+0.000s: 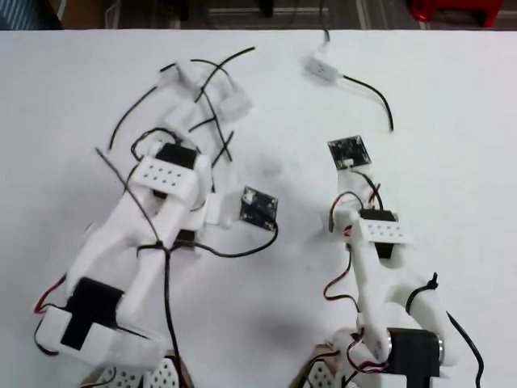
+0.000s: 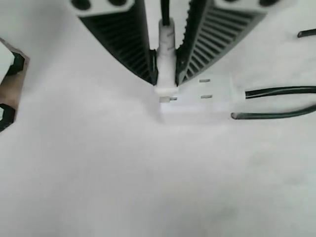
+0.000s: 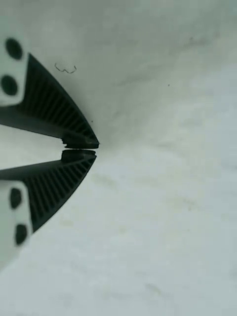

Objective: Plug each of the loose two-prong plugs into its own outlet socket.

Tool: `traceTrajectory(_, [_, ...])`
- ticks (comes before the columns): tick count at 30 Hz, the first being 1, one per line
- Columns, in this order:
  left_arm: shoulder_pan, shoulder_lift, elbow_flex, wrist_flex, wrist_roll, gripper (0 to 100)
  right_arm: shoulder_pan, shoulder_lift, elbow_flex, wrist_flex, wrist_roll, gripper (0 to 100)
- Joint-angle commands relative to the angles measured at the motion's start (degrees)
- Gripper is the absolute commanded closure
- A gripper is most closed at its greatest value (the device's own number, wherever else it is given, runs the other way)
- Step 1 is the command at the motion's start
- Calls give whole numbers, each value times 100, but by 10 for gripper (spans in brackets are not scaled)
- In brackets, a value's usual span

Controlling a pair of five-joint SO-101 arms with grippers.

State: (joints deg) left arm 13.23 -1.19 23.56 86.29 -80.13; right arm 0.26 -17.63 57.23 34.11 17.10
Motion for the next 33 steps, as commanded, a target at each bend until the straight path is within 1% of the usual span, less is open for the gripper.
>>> traceTrajectory(1, [40,242,-149,-18,-2224,977,-48,-101,-18,-75,-62,980])
traceTrajectory(9, [48,479,-176,-97,-2251,977,-48,-101,-18,-75,-62,980])
traceTrajectory(14, [40,488,97,-686,-2224,977,-48,-101,-18,-75,-62,980])
traceTrajectory(16, [40,479,123,-756,-2215,977,-48,-101,-18,-75,-62,980])
traceTrajectory(21, [66,479,-193,-527,-1916,977,-48,-101,-18,-75,-62,980])
traceTrajectory(25, [57,488,-193,-466,-1934,977,-48,-101,-18,-75,-62,980])
traceTrajectory(30, [75,479,-149,-88,-1934,977,-48,-101,-18,-75,-62,980])
traceTrajectory(33, [22,479,-149,-88,-1934,977,-48,-101,-26,-75,-62,980])
